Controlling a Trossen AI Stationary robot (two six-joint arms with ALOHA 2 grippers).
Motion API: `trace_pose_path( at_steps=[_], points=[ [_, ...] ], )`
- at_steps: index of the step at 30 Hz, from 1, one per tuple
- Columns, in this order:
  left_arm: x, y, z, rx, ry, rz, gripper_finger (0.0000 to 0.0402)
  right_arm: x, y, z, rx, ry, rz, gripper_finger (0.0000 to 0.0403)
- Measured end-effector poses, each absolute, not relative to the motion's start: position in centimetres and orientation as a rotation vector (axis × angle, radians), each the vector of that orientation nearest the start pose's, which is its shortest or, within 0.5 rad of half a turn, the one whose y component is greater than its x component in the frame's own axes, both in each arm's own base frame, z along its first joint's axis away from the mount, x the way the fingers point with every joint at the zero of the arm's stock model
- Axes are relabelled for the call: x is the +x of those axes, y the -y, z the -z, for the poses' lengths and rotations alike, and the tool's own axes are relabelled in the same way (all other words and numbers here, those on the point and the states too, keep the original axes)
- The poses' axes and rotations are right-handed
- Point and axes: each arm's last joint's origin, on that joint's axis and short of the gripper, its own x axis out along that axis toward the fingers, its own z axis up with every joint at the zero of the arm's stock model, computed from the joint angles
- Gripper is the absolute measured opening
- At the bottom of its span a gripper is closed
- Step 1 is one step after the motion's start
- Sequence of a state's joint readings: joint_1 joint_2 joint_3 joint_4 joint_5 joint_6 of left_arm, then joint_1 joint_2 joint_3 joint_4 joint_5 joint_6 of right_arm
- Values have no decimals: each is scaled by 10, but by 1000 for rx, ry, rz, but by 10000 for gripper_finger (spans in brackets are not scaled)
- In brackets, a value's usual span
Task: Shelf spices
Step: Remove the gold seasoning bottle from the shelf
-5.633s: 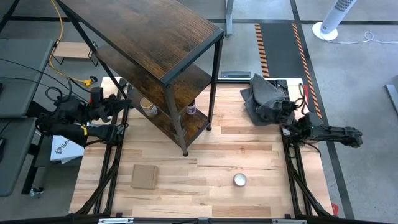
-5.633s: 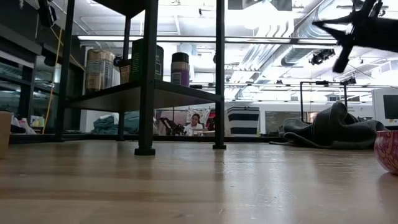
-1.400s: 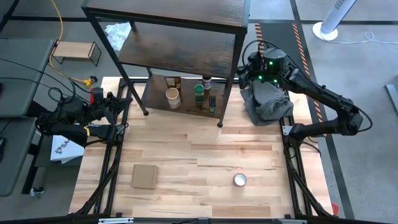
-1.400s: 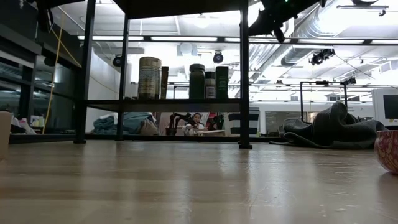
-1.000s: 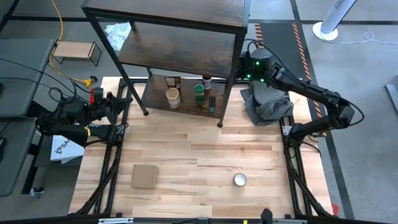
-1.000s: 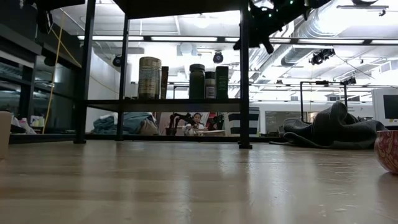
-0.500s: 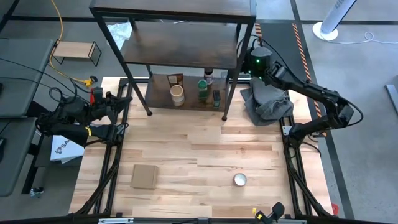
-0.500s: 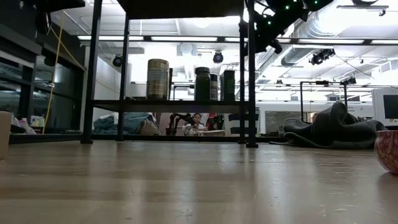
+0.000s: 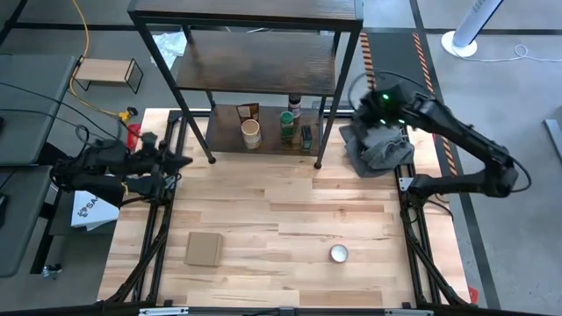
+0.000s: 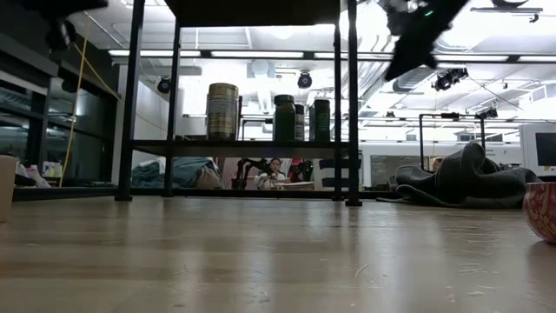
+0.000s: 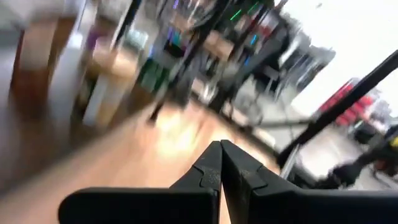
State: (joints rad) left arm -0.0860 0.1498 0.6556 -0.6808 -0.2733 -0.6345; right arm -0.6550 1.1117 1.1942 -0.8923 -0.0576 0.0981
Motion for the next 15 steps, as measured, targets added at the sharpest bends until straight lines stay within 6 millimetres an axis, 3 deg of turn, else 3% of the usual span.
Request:
trace_pose_path(
  at_steps=[3, 7, 15],
  points=[
    [46, -1, -285, -693, -262, -179, 0, 149, 100, -352, 531, -805, 438, 0],
    [71, 8, -277, -749, -463, -20, 0, 137, 65, -353, 667, -901, 323, 0],
    [140, 27, -276, -584, -619, 75, 0, 159, -3, -355, 708, -939, 216, 0]
  ],
)
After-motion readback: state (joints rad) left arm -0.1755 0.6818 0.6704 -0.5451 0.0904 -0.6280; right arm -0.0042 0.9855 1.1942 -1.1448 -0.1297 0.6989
